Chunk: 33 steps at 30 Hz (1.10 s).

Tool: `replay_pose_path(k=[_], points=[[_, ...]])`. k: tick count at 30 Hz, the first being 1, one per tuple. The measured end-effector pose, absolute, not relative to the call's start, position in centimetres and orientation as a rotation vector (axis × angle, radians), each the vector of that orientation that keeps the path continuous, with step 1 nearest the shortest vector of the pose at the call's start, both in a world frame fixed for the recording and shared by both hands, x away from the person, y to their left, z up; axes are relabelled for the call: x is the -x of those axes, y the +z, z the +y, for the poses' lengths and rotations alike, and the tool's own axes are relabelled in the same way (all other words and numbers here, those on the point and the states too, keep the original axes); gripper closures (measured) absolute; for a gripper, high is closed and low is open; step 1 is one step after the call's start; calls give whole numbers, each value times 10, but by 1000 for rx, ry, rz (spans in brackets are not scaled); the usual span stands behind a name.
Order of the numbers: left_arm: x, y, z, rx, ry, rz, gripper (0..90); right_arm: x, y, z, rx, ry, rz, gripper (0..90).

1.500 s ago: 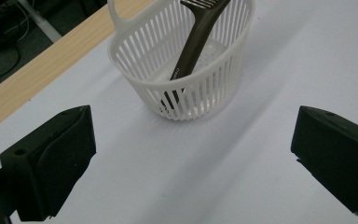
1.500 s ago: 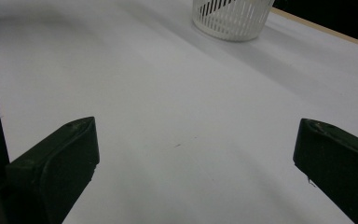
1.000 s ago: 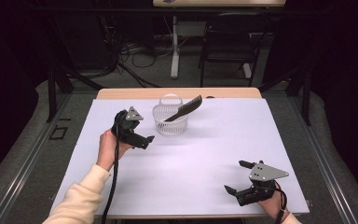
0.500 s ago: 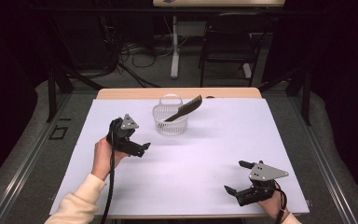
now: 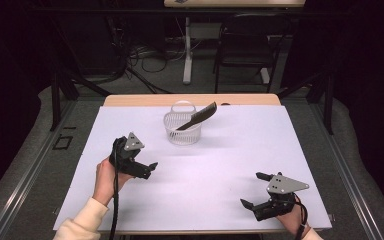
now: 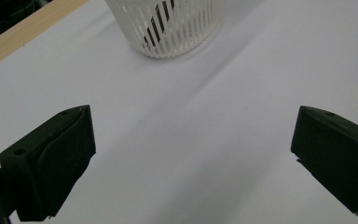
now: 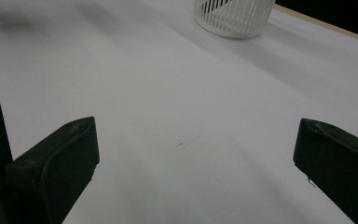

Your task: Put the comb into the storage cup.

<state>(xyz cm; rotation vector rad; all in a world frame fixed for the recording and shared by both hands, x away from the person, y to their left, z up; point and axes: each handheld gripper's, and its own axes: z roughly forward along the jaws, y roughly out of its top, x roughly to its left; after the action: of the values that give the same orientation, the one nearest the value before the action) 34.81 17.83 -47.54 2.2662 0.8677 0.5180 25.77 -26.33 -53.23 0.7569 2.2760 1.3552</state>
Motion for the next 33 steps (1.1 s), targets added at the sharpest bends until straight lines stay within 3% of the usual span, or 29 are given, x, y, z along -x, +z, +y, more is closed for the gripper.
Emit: replay_pose_path(k=[33], points=[[-291,-502,205,-2208,535,900,0,-258,-533,-263,-762,1346,2284,0]])
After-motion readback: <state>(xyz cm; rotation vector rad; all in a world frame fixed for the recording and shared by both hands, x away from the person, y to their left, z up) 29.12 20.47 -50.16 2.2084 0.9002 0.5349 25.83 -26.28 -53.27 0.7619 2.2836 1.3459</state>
